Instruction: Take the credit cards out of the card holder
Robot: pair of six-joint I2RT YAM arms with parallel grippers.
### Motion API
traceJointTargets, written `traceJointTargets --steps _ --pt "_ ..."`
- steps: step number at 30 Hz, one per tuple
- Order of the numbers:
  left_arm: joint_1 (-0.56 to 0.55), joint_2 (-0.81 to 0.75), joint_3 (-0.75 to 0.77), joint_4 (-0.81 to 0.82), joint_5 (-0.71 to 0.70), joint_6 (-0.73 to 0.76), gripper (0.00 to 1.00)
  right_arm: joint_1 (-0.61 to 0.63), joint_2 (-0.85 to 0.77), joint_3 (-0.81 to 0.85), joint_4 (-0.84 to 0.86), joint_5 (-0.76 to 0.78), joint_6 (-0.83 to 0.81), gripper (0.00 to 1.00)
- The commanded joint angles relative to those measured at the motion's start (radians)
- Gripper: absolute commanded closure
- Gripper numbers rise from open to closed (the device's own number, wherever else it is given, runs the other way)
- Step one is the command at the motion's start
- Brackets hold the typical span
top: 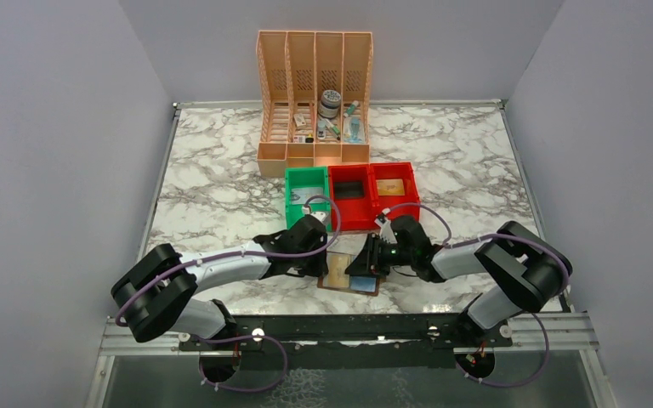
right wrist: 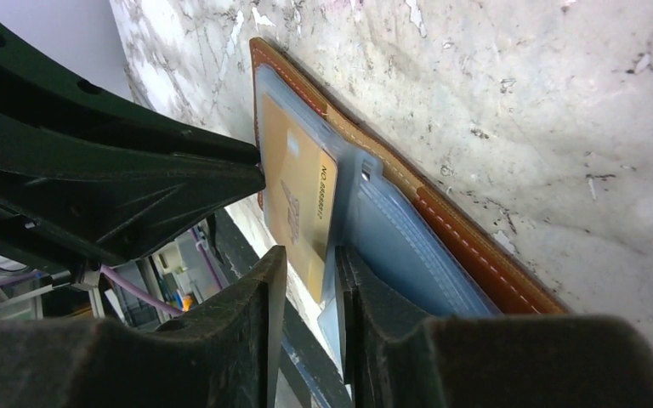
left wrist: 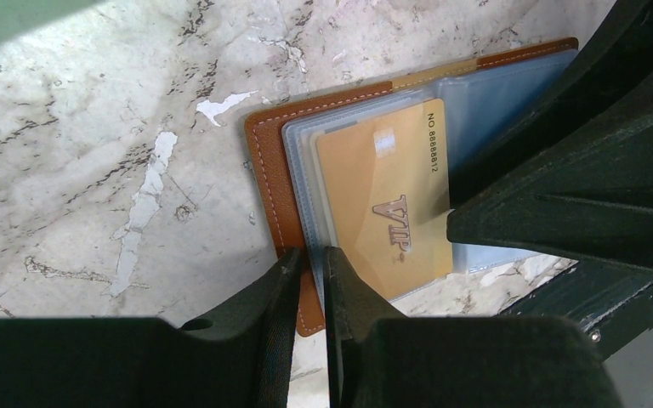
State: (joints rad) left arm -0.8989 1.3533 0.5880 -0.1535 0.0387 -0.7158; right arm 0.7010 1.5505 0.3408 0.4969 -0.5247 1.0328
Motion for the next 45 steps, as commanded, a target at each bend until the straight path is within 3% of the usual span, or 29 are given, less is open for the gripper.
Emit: traceJointTargets --steps 1,11,17,30,38,45 --pt "-0.005 -0.016 0.006 -0.024 -0.021 0.011 0.81 0.006 0.037 0.015 -0.044 0.053 -0.025 0.75" --pt "-0.005 -0.021 -0.003 -0.025 -0.02 0.009 0.81 0.004 0.026 0.041 -0.086 0.047 -0.04 0.98" --pt "-0.005 -0.027 -0.01 -0.041 -0.038 0.003 0.81 -0.014 -0.053 0.039 -0.157 0.039 -0.09 0.99" --pt "-0.005 -0.057 0.009 -0.044 -0.02 0.009 0.8 -0.03 -0.061 0.081 -0.268 0.0 -0.182 0.99" --pt "-0.016 -0.103 0.022 0.094 0.069 -0.002 0.67 -0.031 -0.044 0.088 -0.267 0.001 -0.175 0.99" --pt "-0.018 0.014 0.02 0.153 0.148 0.018 0.72 -0.031 -0.041 0.088 -0.276 0.017 -0.163 0.99"
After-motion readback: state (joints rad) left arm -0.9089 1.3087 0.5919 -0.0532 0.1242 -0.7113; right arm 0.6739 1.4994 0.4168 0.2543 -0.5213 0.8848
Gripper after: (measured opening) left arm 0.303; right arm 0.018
